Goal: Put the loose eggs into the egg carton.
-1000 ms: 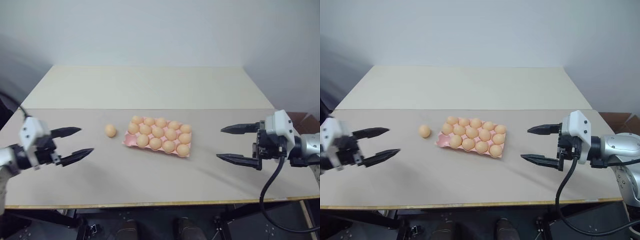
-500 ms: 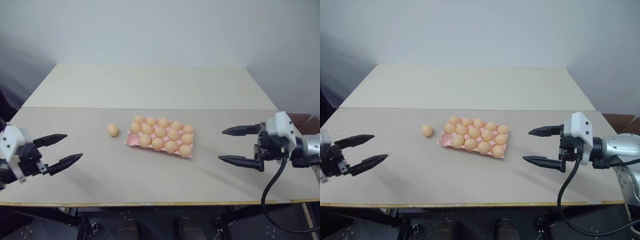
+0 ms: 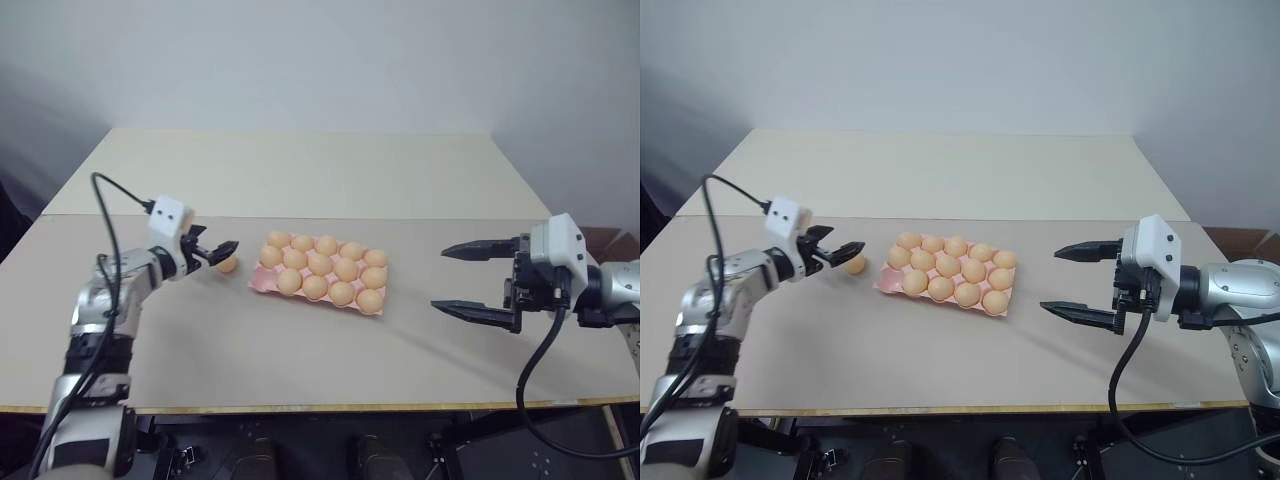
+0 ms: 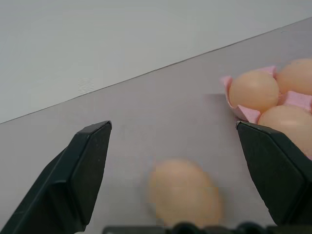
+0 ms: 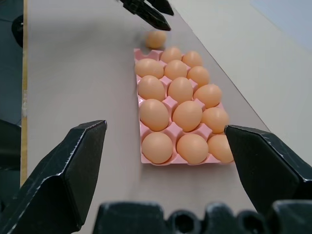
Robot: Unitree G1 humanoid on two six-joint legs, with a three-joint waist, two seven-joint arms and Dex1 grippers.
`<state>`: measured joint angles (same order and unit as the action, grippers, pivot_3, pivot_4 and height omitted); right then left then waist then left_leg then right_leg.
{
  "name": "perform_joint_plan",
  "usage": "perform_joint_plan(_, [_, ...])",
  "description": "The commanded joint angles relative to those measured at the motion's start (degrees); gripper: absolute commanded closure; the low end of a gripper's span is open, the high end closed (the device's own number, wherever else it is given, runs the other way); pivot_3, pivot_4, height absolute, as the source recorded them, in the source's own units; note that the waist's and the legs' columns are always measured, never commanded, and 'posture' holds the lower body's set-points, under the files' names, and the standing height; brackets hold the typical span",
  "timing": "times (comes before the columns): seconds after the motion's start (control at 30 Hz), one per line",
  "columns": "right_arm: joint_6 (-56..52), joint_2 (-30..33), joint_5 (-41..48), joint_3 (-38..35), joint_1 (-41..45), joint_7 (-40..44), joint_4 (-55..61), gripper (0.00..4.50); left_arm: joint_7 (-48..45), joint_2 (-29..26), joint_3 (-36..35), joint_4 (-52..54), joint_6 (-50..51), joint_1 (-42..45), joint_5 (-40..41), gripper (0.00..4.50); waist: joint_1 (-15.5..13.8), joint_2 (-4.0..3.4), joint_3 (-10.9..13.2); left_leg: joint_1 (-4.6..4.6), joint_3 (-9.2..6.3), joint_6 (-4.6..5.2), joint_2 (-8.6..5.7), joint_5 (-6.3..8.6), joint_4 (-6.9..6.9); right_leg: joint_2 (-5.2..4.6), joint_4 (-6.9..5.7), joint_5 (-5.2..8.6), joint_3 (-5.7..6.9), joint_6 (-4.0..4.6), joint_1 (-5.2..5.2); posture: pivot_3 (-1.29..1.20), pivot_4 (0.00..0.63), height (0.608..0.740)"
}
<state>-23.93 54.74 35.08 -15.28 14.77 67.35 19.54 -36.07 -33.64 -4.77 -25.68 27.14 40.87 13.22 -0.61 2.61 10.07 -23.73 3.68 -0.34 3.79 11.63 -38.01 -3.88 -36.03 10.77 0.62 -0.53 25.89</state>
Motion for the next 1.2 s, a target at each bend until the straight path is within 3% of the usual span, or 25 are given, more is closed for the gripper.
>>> perform_joint_plan(0.03, [1.02, 0.05, 0.99, -2.46, -0.54, -0.67, 2.23, 0.00, 2.89, 1.10, 2.78, -9.79, -3.82, 4.90, -5.27, 0.04, 0.10, 0.00, 0.00, 0.01, -0.01, 0.00, 0.00, 0.00, 0.00, 0.01, -0.01, 0.00, -0.01, 0.00, -0.01, 0.00, 0.150, 0.740])
perform_joint_plan(0.2, [0.61, 0.37, 1.44, -3.75, -1.75, -1.05, 3.36, 0.00, 4.55, 2.73, 4.57, -16.38, -4.28, 8.00, -8.55, 0.04, 0.16, 0.01, 0.00, -0.02, -0.03, 0.00, 0.00, 0.00, 0.00, 0.01, 0.01, 0.00, 0.00, -0.01, 0.00, 0.00, 0.150, 0.740])
perform_joint_plan(0.4, [0.38, 0.41, 1.80, -4.30, -2.29, -1.56, 4.01, 0.00, 1.63, 3.26, 5.09, -13.86, -2.24, 5.47, -8.19, 0.04, 0.04, 0.01, 0.00, 0.01, -0.04, 0.00, -0.01, 0.00, 0.00, -0.01, -0.04, 0.00, 0.01, -0.01, 0.00, 0.00, 0.150, 0.740])
perform_joint_plan(0.5, [0.61, 0.27, 1.61, -3.67, -1.74, -1.63, 3.62, 0.00, 1.97, 3.21, 4.97, -13.17, -1.21, 4.72, -8.48, 0.64, 0.01, 0.01, 0.00, 0.01, -0.04, 0.00, -0.02, 0.00, 0.00, -0.01, -0.03, 0.00, 0.01, -0.01, -0.01, 0.00, 0.150, 0.740])
perform_joint_plan(0.73, [0.91, -0.04, 1.13, -2.75, -0.43, -1.87, 2.74, 0.00, 2.76, 0.94, 2.90, -7.45, -0.36, 2.25, -8.25, 2.75, 0.54, 0.01, 0.00, 0.08, -0.04, 0.00, 0.01, 0.00, 0.00, 0.02, -0.08, 0.00, -0.02, -0.01, -0.02, 0.00, 0.150, 0.740])
perform_joint_plan(0.97, [1.02, -0.18, 0.95, -2.91, -0.87, -2.07, 2.62, 0.00, -8.88, -2.83, 1.80, 6.23, -4.28, -0.59, -2.47, 2.82, 0.48, 0.01, 0.00, 0.00, -0.05, 0.00, 0.00, 0.00, 0.00, -0.03, -0.03, 0.00, 0.00, -0.01, 0.00, 0.00, 0.150, 0.740])
perform_joint_plan(1.2, [0.91, -0.68, 0.88, -2.93, -1.33, -2.78, 3.34, 0.00, -18.97, -1.96, 4.22, 14.94, -4.39, -3.20, 2.33, 2.82, -0.08, 0.01, 0.00, 0.01, -0.03, 0.00, -0.04, 0.00, -0.01, -0.07, -0.03, 0.00, 0.00, -0.01, -0.02, 0.00, 0.150, 0.740])
